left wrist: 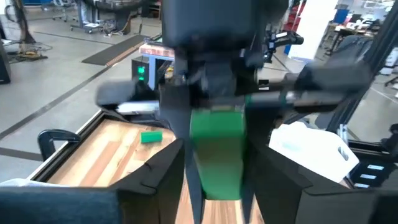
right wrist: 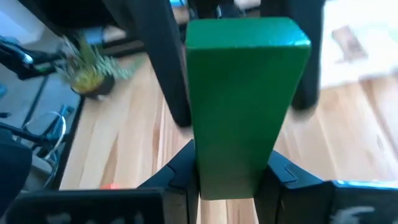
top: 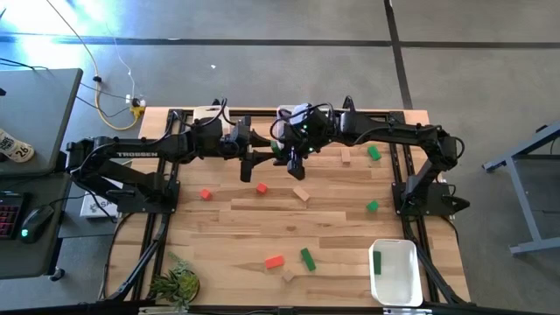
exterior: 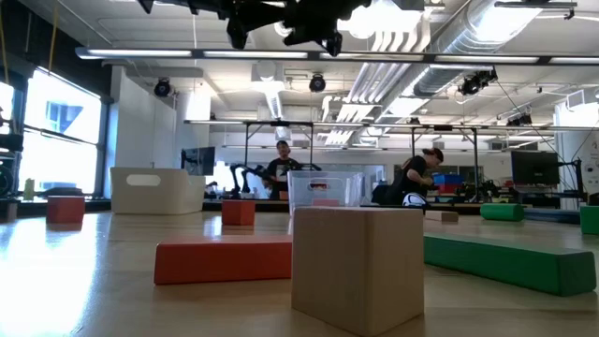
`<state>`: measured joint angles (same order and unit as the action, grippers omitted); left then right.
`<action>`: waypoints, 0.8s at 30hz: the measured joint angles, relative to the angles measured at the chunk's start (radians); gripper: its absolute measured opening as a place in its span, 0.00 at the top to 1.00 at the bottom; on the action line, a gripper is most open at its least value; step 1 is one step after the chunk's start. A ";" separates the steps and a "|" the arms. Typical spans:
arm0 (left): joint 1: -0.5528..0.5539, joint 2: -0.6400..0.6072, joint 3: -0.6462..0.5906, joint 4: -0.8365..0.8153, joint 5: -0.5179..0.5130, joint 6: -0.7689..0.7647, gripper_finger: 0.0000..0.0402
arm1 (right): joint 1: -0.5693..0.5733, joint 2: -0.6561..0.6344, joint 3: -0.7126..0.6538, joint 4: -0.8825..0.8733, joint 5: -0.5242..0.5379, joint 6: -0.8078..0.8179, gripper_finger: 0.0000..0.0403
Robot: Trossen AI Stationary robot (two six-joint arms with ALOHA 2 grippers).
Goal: Sort & place blocks by color
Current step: Put the green block into the bottom white bin
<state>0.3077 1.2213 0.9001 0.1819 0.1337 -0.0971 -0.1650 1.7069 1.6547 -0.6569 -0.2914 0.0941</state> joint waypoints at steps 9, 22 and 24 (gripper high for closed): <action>0.000 0.000 0.000 -0.001 -0.007 -0.002 0.52 | 0.088 0.000 0.000 -0.265 0.129 0.117 0.80; 0.000 0.000 0.000 -0.016 -0.006 -0.007 0.53 | 0.258 0.000 0.000 -0.566 0.224 0.249 0.80; 0.000 0.000 0.000 -0.026 -0.006 -0.021 0.53 | 0.285 0.000 0.000 -0.599 0.226 0.270 0.80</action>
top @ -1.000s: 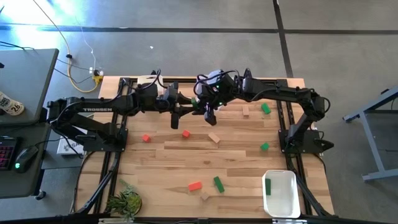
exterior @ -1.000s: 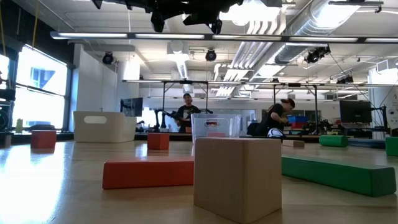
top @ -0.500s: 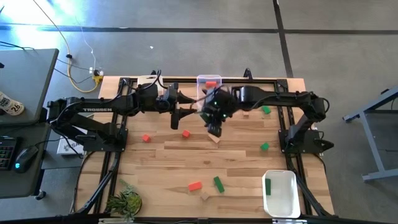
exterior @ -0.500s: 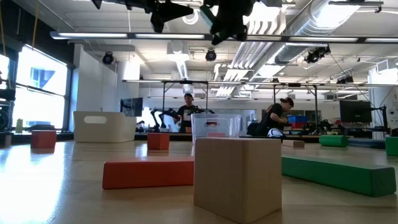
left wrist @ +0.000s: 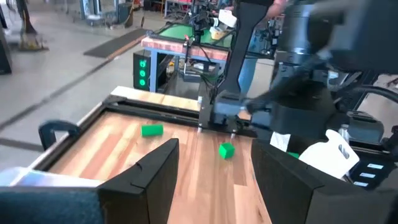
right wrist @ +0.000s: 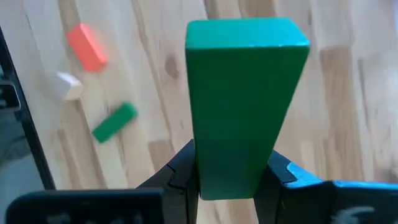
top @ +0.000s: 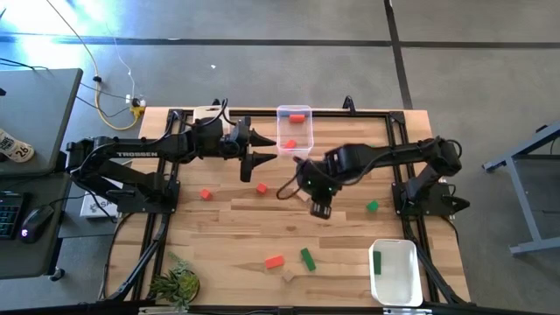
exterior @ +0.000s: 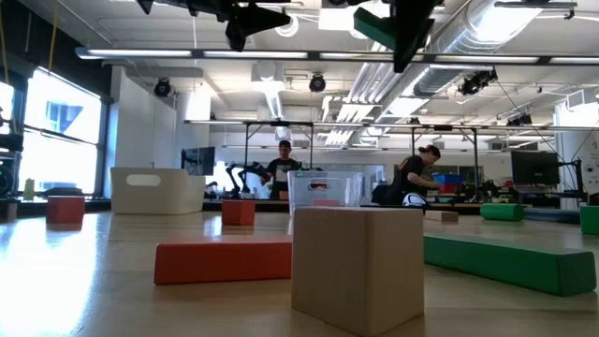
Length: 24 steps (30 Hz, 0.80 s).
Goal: Sort & place blocks by color
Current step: Put the green block into the bottom white bin
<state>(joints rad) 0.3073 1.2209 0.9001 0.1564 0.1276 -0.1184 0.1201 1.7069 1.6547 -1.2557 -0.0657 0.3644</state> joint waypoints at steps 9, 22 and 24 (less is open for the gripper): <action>-0.003 0.000 0.000 -0.017 0.002 -0.138 0.53 | 0.160 0.000 0.000 -0.127 0.002 0.163 0.79; -0.072 0.000 0.000 -0.098 0.018 -0.249 0.53 | 0.426 0.005 -0.001 -0.186 0.075 0.479 0.79; -0.086 0.000 0.000 -0.101 0.018 -0.250 0.53 | 0.464 0.007 -0.001 -0.199 0.084 0.537 0.79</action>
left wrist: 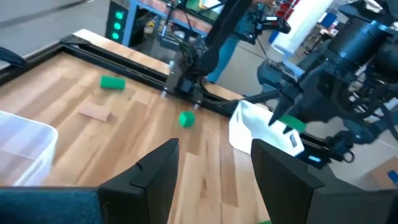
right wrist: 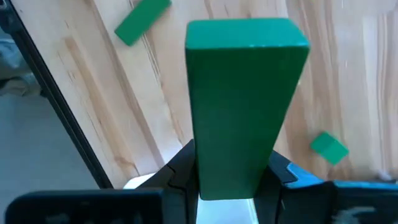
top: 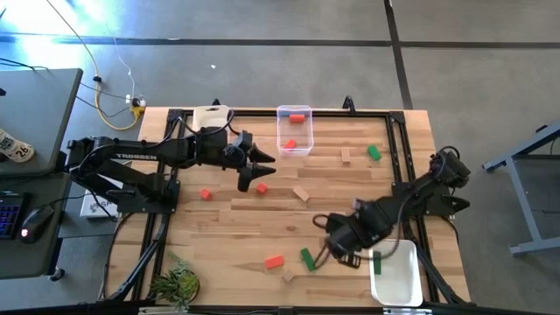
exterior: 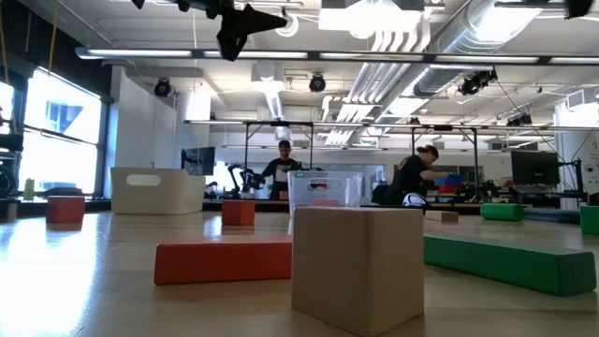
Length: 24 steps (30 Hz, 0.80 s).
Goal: Sort & place blocks by color
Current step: Put the green block into the bottom white bin
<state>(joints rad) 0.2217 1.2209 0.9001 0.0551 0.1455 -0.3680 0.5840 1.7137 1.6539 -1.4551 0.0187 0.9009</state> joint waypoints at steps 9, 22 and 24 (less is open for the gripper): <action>-0.067 0.000 0.000 0.001 0.000 -0.045 0.53 | 0.142 0.023 0.000 -0.035 0.008 0.251 0.79; -0.124 0.000 0.000 -0.006 -0.001 -0.052 0.53 | 0.307 0.131 0.000 -0.116 0.004 0.430 0.79; -0.133 0.000 0.000 -0.006 -0.001 -0.052 0.53 | 0.333 0.146 0.000 -0.116 0.001 0.448 0.79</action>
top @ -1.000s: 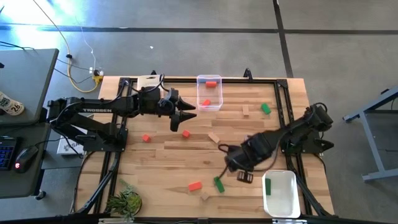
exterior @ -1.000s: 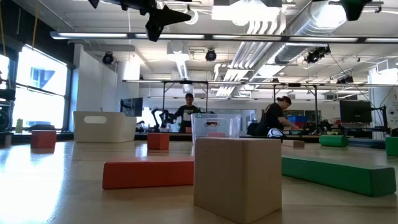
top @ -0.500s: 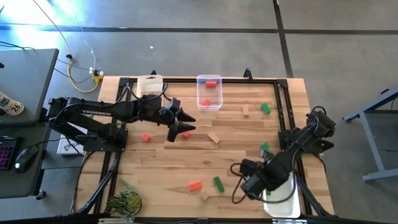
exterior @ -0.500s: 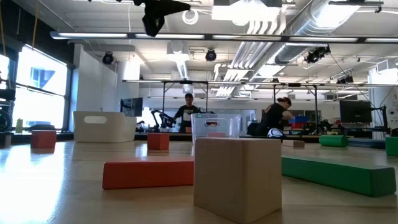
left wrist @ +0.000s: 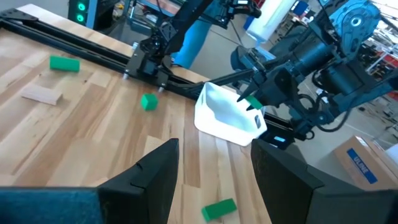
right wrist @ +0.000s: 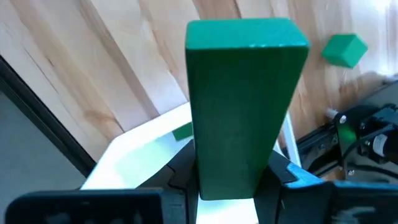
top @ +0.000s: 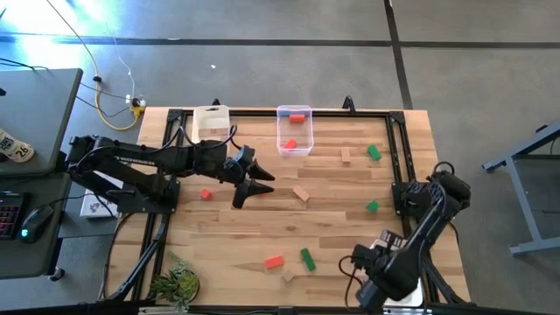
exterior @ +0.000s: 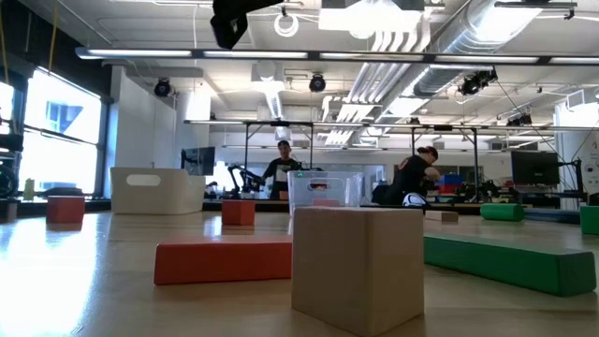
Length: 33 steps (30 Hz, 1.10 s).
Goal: Sort & place blocks by color
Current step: Put the green block into the bottom white bin
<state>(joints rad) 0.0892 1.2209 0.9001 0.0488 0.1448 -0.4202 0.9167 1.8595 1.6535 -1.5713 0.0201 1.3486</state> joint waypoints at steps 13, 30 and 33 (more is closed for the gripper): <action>-0.020 0.000 0.000 0.000 -0.003 -0.022 0.53 | 0.168 0.045 0.000 0.002 -0.125 0.227 0.79; -0.020 0.000 0.000 0.001 -0.002 -0.040 0.53 | 0.286 0.065 0.000 0.055 -0.150 0.477 0.71; -0.020 0.000 0.000 0.001 -0.002 -0.041 0.53 | 0.287 0.077 0.000 0.055 -0.152 0.477 0.67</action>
<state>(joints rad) 0.0692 1.2209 0.9001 0.0494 0.1424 -0.4607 1.2037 1.9363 1.6535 -1.5158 -0.1317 1.8256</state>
